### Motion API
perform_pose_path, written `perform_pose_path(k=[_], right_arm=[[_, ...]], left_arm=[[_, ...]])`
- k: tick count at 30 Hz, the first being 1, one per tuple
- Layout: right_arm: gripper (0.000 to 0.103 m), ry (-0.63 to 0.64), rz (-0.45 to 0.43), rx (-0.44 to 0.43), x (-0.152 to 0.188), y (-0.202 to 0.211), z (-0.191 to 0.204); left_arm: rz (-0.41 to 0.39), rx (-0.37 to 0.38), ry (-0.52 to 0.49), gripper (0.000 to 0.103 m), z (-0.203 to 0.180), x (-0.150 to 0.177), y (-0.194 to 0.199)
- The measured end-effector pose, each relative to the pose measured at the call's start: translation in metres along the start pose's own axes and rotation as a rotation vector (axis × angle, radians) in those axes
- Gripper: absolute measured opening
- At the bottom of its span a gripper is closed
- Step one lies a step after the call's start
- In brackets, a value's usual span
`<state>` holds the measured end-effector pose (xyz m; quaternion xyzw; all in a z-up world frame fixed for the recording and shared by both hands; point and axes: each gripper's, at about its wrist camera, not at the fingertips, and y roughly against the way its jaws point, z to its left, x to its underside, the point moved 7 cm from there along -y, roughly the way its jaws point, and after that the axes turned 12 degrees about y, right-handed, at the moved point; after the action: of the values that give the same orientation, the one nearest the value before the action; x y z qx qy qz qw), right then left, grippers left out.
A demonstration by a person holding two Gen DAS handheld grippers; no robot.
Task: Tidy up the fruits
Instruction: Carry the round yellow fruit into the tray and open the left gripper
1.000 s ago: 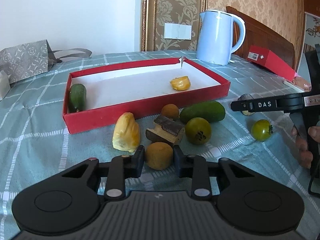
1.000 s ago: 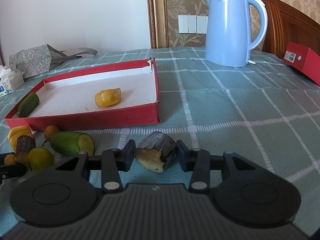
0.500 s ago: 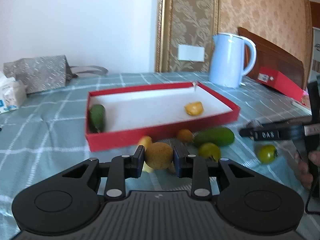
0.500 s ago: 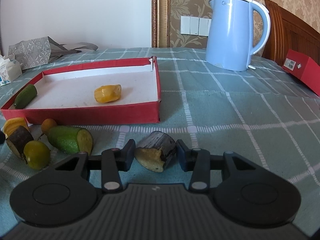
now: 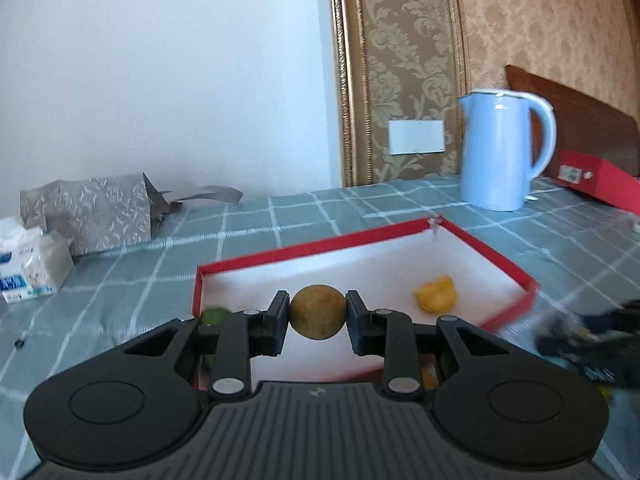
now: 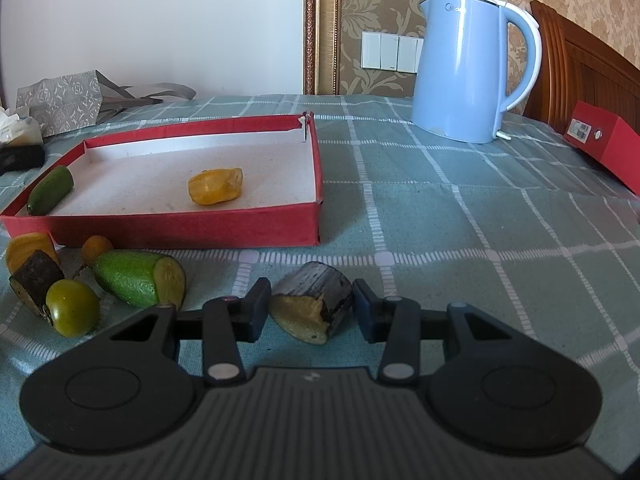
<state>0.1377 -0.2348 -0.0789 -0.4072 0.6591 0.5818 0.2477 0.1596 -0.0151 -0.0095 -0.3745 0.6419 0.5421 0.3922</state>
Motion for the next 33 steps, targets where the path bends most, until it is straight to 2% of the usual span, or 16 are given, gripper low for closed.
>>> perform_pose_path(k=[6, 11, 19, 25, 26, 27, 30, 33], right_arm=[[0.042, 0.001, 0.0, 0.0, 0.0, 0.0, 0.0], [0.042, 0.003, 0.001, 0.004, 0.0, 0.0, 0.0], [0.042, 0.005, 0.0, 0.004, 0.0, 0.0, -0.001], [0.042, 0.004, 0.0, 0.003, 0.0, 0.0, -0.001], [0.042, 0.005, 0.0, 0.004, 0.0, 0.0, 0.0], [0.042, 0.005, 0.0, 0.004, 0.0, 0.0, -0.001], [0.042, 0.005, 0.001, 0.004, 0.0, 0.0, 0.0], [0.042, 0.006, 0.001, 0.004, 0.0, 0.0, 0.0]], left_arm=[[0.072, -0.08, 0.035, 0.029, 0.011, 0.0, -0.048], [0.134, -0.101, 0.065, 0.029, 0.025, 0.004, -0.069], [0.185, -0.137, 0.085, 0.029, 0.036, 0.012, -0.084], [0.184, -0.132, 0.098, 0.03, 0.039, 0.013, -0.083], [0.184, -0.12, 0.1, 0.032, 0.038, 0.014, -0.082], [0.18, -0.098, 0.097, 0.046, 0.037, 0.013, -0.081], [0.125, -0.053, 0.105, 0.075, 0.035, 0.009, -0.071], [0.047, -0.068, 0.074, 0.084, 0.033, 0.002, -0.058]])
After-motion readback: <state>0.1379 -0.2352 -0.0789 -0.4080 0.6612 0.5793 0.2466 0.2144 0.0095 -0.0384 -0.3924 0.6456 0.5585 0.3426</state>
